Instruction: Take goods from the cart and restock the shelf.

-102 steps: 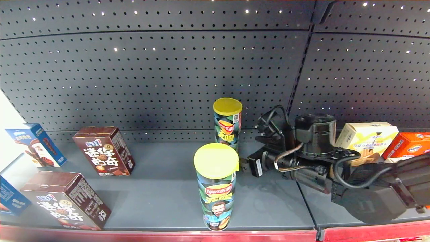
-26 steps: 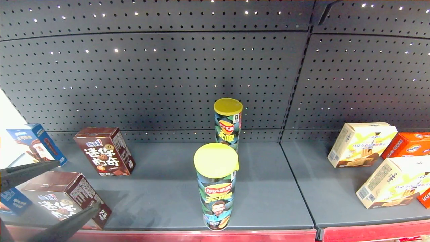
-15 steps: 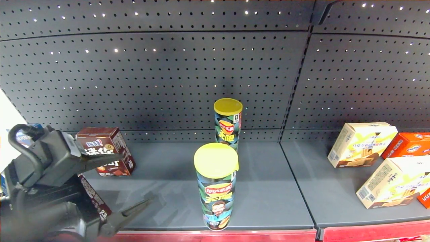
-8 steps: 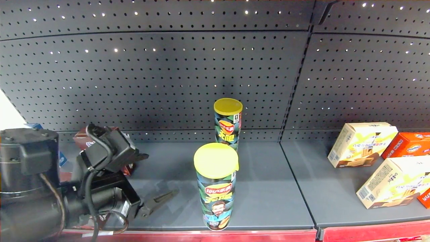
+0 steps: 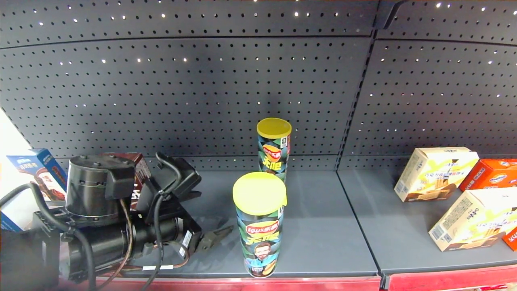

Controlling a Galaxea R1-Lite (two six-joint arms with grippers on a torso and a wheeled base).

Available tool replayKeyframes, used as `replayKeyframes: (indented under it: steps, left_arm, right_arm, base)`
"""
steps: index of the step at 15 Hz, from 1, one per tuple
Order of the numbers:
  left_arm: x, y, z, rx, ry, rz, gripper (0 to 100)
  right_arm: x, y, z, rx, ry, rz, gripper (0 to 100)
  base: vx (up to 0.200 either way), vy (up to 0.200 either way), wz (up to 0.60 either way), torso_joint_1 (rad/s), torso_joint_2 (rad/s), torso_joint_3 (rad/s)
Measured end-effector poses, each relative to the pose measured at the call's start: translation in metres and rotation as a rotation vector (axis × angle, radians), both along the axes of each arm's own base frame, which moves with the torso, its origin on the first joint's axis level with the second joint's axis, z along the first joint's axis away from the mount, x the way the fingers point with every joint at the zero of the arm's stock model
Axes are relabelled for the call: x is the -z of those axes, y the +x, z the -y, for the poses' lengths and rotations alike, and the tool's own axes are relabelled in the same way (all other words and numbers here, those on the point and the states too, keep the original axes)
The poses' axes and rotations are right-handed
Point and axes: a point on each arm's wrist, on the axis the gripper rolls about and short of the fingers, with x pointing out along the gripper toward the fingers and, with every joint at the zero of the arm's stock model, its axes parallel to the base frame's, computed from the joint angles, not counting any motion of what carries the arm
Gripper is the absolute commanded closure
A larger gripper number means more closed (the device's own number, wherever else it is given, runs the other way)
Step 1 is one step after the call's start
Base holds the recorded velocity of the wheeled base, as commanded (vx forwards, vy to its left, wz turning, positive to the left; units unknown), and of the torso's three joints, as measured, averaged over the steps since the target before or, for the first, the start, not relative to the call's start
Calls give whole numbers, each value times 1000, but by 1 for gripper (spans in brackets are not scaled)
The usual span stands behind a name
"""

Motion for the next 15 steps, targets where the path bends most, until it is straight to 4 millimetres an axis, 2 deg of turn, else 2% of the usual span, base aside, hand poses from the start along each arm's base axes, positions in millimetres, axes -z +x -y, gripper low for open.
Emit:
replayKeyframes:
  steps: [9,15]
  left_arm:
    - [15,1,0,-90,67,-45,0]
    - [20,-4,16,-92,50,-76,0]
  right_arm:
    - [0,0,0,0,0,0,0]
    - [0,0,0,0,0,0,0]
  base:
    - [0,0,0,0,0,0]
    - [0,0,0,0,0,0]
